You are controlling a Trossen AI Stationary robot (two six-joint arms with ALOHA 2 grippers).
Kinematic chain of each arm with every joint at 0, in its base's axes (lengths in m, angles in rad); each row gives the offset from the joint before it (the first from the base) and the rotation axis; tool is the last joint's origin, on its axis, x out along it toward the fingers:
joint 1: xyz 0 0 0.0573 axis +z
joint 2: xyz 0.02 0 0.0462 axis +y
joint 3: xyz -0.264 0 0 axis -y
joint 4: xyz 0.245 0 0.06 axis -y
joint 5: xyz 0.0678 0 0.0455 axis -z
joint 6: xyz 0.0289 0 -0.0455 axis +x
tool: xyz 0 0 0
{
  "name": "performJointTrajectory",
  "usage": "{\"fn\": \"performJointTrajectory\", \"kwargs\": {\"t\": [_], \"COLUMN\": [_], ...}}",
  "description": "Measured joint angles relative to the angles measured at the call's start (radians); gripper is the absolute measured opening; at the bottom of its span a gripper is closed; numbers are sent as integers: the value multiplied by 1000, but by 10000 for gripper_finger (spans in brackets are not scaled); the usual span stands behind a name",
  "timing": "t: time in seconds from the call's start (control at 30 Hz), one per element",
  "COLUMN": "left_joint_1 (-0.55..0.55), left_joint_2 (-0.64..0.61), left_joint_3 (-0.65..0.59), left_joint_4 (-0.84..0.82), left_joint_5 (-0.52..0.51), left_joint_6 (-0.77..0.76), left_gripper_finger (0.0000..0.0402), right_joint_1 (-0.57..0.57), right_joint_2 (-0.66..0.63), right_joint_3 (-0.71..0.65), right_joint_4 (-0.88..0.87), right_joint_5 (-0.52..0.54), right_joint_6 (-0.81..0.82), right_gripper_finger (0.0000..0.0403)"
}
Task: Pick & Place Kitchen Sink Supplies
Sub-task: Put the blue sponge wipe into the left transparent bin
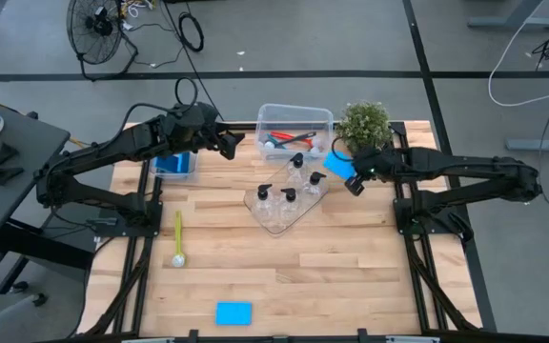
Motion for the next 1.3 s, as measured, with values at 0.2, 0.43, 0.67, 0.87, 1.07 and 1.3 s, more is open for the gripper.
{"fn": "performJointTrajectory", "kwargs": {"t": [0.2, 0.43, 0.67, 0.87, 1.07, 1.3], "left_joint_1": [0, 0, -29, -65, -122, -225], "left_joint_2": [0, 0, 0, 0, 0, 0], "left_joint_3": [0, -1, -1, 0, 0, 0], "left_joint_4": [33, 90, 231, 281, 281, 288], "left_joint_5": [40, 116, 255, 291, 312, 317], "left_joint_6": [0, 25, 264, 442, 692, 990], "left_gripper_finger": [314, 314, 314, 314, 314, 314], "right_joint_1": [13, 26, 26, 26, 15, 10], "right_joint_2": [0, -1, 6, 8, 9, 28], "right_joint_3": [129, 199, 200, 200, 200, 200], "right_joint_4": [-5, 134, 383, 541, 643, 677], "right_joint_5": [26, -18, -313, -561, -790, -936], "right_joint_6": [-39, -76, -34, 31, 148, 297], "right_gripper_finger": [0, 0, 0, 0, 0, 0]}}
